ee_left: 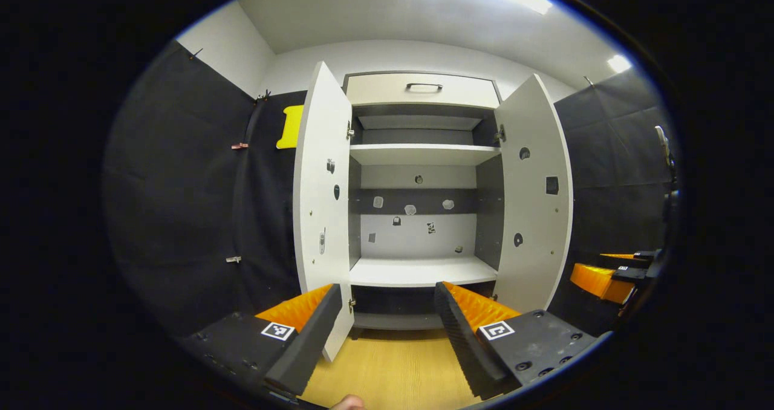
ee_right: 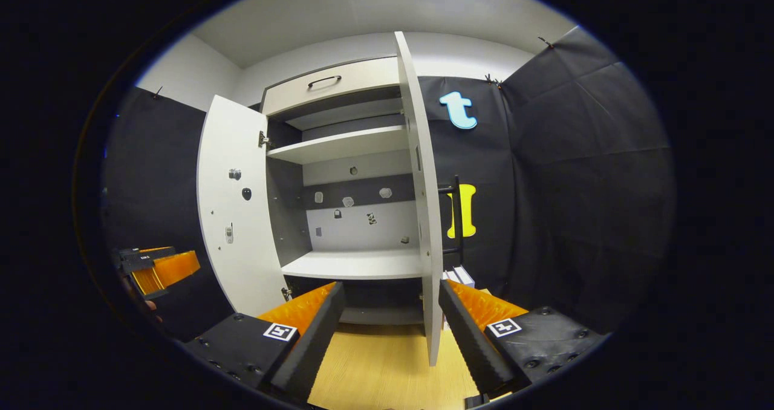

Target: Open the right door of the double-door shoe cabinet with the right hand, and open the left door with the left hand.

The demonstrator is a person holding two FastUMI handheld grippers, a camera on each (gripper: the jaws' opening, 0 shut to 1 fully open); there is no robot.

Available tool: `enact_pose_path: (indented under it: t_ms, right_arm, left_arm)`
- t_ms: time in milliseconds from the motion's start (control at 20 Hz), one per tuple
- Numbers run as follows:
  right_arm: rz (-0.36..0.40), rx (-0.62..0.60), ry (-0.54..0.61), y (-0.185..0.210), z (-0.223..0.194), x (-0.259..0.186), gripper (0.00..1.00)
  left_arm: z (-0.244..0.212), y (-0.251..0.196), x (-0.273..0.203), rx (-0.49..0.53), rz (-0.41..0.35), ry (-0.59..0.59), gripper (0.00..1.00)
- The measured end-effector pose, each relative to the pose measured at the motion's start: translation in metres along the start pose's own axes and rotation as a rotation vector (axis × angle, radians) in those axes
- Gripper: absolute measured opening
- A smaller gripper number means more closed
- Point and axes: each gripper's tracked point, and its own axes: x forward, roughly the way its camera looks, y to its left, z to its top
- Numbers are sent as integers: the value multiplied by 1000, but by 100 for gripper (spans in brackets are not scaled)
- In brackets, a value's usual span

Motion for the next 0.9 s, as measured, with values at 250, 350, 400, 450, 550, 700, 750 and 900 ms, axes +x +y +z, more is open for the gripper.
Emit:
enact_pose_path:
  t_ms: [250, 350, 400, 450, 550, 700, 750, 900]
  right_arm:
    - [-7, -36, -4, 11, -3, 2, 100]
    - [-27, -45, -7, 11, -8, 1, 98]
    - [-32, -40, -12, 14, -10, 1, 98]
    - [-34, -35, -12, 18, -13, 1, 98]
    - [-26, -44, 3, 29, -22, 3, 98]
    - [-20, -71, 19, 40, -33, 4, 98]
    - [-20, -72, 25, 41, -38, 2, 98]
    - [-45, -77, 54, 40, -55, -1, 98]
  left_arm:
    - [-10, 13, 10, 26, 3, -6, 95]
    - [-19, 16, 13, 7, -7, 8, 95]
    - [-22, 18, 15, 0, -14, 14, 95]
    - [-24, 21, 16, -1, -19, 16, 95]
    - [-26, 29, 19, 2, -24, 16, 95]
    - [-33, 36, 23, -12, -40, 33, 95]
    - [-35, 40, 23, -10, -40, 34, 95]
    - [-44, 49, 26, 19, -49, 38, 95]
